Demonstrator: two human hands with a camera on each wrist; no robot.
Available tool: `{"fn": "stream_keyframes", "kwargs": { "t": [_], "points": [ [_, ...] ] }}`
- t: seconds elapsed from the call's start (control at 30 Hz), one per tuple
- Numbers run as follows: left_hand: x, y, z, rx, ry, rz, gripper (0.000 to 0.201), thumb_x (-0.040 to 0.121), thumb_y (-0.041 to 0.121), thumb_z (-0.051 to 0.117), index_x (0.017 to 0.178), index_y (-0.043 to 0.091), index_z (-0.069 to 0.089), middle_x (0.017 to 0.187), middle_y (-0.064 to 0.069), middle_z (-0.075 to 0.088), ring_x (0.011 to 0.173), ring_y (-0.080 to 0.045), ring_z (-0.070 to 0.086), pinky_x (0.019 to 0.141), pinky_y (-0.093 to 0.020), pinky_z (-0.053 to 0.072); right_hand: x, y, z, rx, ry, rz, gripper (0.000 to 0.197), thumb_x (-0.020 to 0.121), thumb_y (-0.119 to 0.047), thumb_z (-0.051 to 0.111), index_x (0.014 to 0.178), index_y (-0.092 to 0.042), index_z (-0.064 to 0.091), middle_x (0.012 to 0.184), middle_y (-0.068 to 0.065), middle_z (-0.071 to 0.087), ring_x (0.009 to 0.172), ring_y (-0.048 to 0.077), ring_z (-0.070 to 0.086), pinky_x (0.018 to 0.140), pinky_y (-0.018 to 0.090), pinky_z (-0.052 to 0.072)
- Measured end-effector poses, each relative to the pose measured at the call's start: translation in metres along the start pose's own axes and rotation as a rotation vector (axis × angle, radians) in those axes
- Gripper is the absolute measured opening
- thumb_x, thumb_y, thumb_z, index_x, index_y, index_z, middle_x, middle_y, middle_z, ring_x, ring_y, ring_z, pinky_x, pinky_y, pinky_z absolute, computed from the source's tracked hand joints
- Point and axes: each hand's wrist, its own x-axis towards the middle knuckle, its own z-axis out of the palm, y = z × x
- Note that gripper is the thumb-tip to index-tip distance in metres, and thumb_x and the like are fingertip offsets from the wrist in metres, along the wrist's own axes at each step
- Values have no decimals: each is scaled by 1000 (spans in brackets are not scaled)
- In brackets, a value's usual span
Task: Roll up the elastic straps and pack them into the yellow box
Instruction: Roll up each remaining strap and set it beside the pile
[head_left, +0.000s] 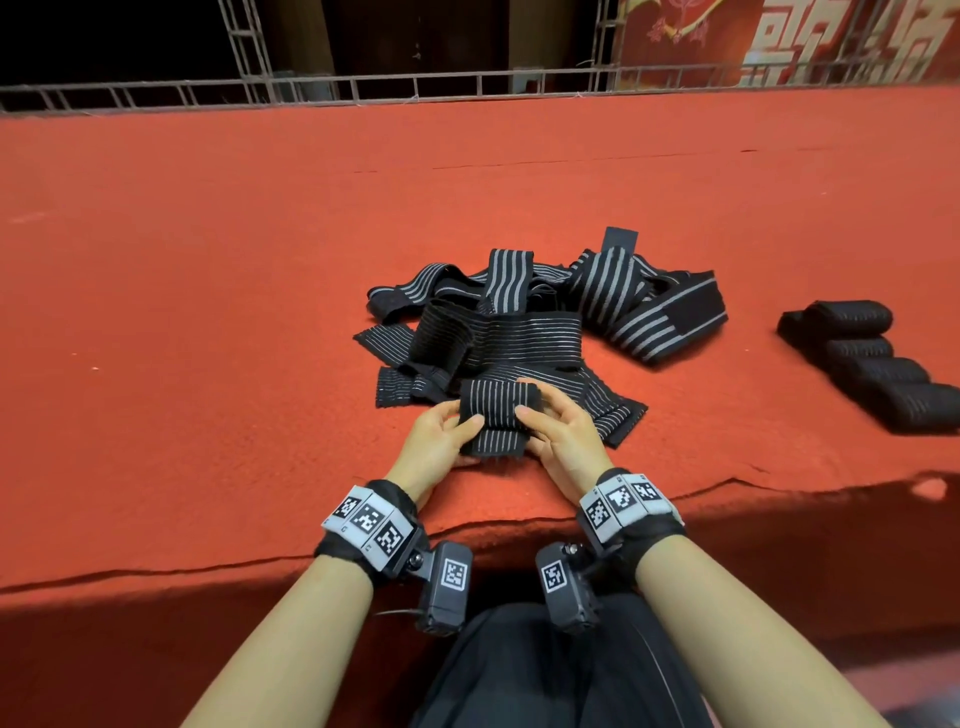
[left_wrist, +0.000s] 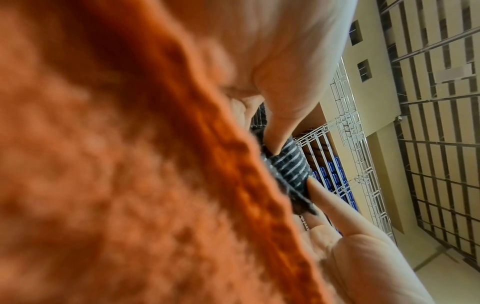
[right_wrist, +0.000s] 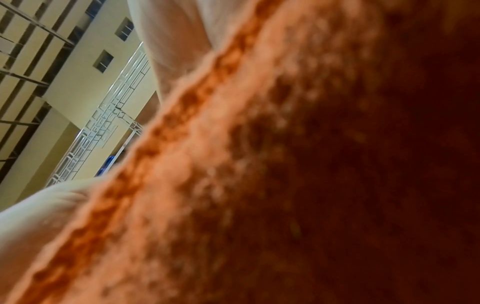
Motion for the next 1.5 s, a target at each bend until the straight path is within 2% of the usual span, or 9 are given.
{"fn": "stream_keyframes", "kwargs": {
  "t": [0.3,0.47,0.57,0.67,0.77,0.9,1.1,1.33,1.5],
  "points": [
    [-3,6,2,177,-87,12,21,102,20,41,118,19,56,99,2,66,75,-2,60,59,-15,51,4,6,-1,-189,7,-68,54,93,-5,55,145,-8,40,139,11,54,132,23,48,115,44,32],
    [-6,7,1,174,-93,34,25,102,26,43,119,18,60,96,8,67,70,7,62,66,-19,55,-3,2,6,-716,22,-68,66,102,-27,43,155,-15,5,149,-1,38,136,6,32,112,18,18],
    [-8,8,0,173,-106,36,23,102,23,45,116,15,61,62,21,62,55,10,56,66,-19,53,-4,0,7,-705,12,-39,67,103,-25,40,154,-15,-3,154,0,30,139,7,26,109,16,15],
    [-8,9,1,165,-125,30,21,101,22,45,114,13,60,51,23,56,50,8,52,63,-17,51,1,1,4,-600,1,-35,66,102,-23,42,155,-16,3,154,-4,29,136,2,27,111,17,16],
    [-5,7,1,133,-90,19,26,100,21,49,119,6,58,74,13,68,58,3,61,58,-15,51,2,6,5,-554,14,-73,57,97,-22,48,150,-22,29,143,-5,48,130,7,44,115,29,28],
    [-3,3,1,98,-28,0,31,98,15,52,128,5,51,86,-7,69,56,-4,63,54,-15,51,1,5,3,-319,21,-37,35,91,5,51,115,-20,51,106,5,64,96,19,64,84,34,55],
    [-4,12,3,-5,-51,-64,32,98,36,48,122,18,56,94,-3,72,62,-12,67,58,-20,53,-1,1,0,-284,43,-68,50,77,23,53,100,-21,58,91,8,59,72,14,55,54,18,45],
    [1,11,10,26,62,-88,36,98,44,46,115,14,56,98,-5,67,57,-11,64,50,-18,51,-6,-9,8,-150,38,33,58,77,23,32,107,-11,68,101,10,64,92,18,61,88,35,54],
    [-3,18,11,54,44,-74,25,98,28,51,118,13,54,102,-5,62,62,-13,63,47,-18,50,-8,-32,10,16,60,220,34,94,-7,45,124,-6,61,118,10,62,100,28,62,81,39,56]
  ]
}}
